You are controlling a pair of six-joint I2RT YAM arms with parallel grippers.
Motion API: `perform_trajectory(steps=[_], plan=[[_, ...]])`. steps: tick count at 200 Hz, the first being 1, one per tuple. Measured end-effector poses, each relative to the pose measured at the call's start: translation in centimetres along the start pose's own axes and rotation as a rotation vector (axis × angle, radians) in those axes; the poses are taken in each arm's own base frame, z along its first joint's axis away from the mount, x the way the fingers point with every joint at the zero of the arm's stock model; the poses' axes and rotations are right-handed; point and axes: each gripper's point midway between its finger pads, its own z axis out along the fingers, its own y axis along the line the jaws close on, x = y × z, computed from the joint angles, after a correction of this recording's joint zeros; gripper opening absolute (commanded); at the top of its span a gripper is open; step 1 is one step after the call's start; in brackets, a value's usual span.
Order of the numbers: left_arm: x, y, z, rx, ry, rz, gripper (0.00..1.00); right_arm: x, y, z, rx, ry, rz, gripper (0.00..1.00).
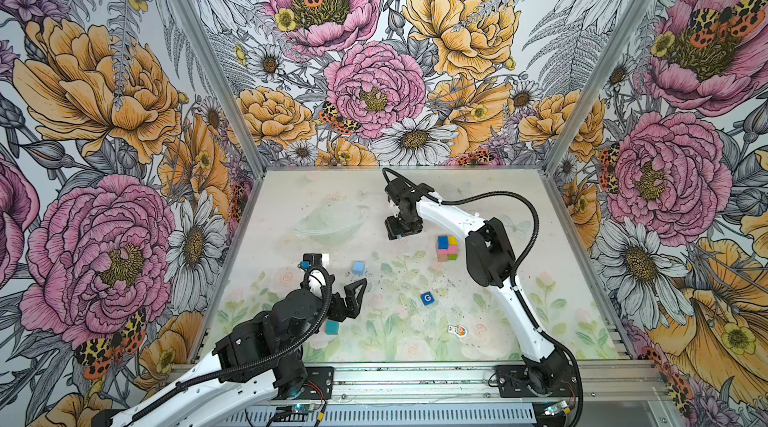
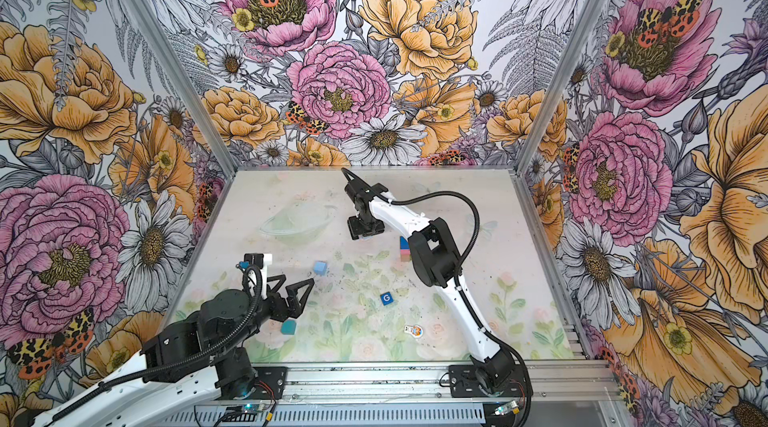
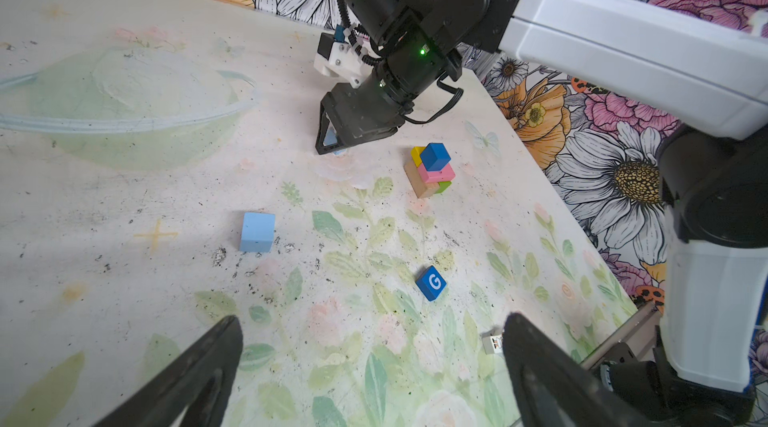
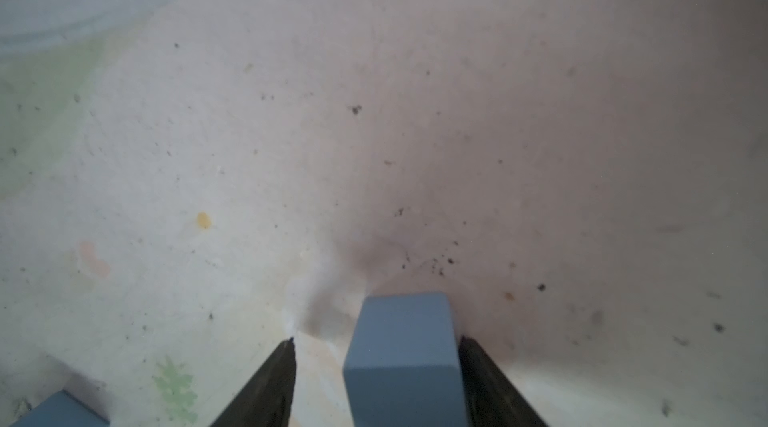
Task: Build the wood block tower
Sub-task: 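Raise the open right gripper and move it toward the light-blue cube farther away, then lower the open right gripper around the light-blue cube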
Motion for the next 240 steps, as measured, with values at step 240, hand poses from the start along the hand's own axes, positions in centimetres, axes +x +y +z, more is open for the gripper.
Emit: perform_trajectory(steps=[240], plan=[[-0.5,0.0,-0.6,0.018,-0.025,-0.015,0.99,-2.2,-0.3,-3.2,0.045,-0.098,0.067,0.46]])
